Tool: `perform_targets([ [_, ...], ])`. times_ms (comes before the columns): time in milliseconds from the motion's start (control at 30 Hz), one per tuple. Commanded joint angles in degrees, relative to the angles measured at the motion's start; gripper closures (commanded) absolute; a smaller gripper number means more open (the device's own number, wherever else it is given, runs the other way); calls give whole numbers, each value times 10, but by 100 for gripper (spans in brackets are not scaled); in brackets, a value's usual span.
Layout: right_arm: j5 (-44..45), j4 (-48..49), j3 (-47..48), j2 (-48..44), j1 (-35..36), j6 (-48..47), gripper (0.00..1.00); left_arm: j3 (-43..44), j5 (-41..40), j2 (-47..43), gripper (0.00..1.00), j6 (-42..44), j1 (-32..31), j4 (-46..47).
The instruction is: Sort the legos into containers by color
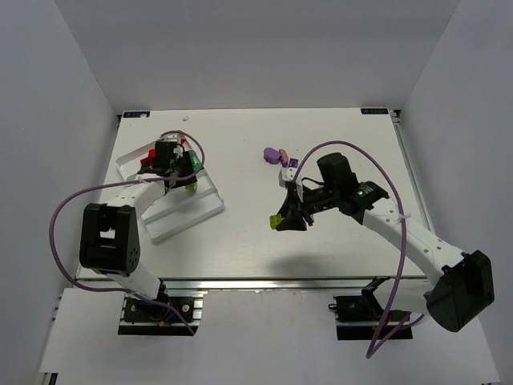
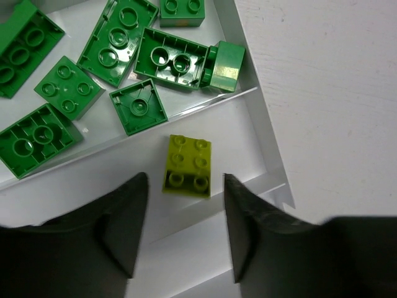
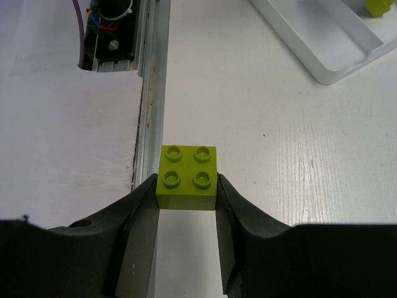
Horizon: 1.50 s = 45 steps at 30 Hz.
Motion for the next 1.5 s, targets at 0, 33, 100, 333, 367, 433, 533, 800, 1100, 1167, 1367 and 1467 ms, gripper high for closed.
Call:
perform_targets([
  [0, 11, 19, -3, -3, 5, 5, 100, 22, -10, -5, 35, 1, 3, -13],
  [33, 18, 20, -2, -1, 8, 4, 100, 23, -9, -8, 32, 1, 3, -16],
  [100, 40, 21, 3, 9, 19, 1, 100, 22, -9, -12, 25, 0, 3, -18],
  [333, 134, 12, 86, 109, 74, -27, 100, 12, 3, -98, 18, -5, 3, -10],
  [367, 166, 9, 104, 127, 80, -33, 100, 5, 0, -120, 18, -4, 3, -3],
  [433, 193, 2, 147, 190, 90, -50, 100, -16, 3, -166, 18, 5, 3, 22],
  [533, 240, -27, 268, 298, 100, -63, 100, -36, -7, -253, 18, 22, 3, 44],
  [800, 352, -107, 641, 581, 176, -71, 100, -90, -71, -413, 18, 28, 4, 89],
  [1100, 379, 118, 616, 639, 200, 53, 100, -98, -84, -436, 18, 29, 4, 93],
  [1167, 379, 120, 653, 662, 200, 67, 100, -98, -86, -433, 18, 30, 4, 92],
  [1367, 405, 132, 683, 696, 201, 91, 88, -102, -86, -433, 18, 32, 4, 94],
  [1467, 413, 133, 702, 713, 201, 88, 75, -102, -81, -433, 18, 33, 4, 96],
])
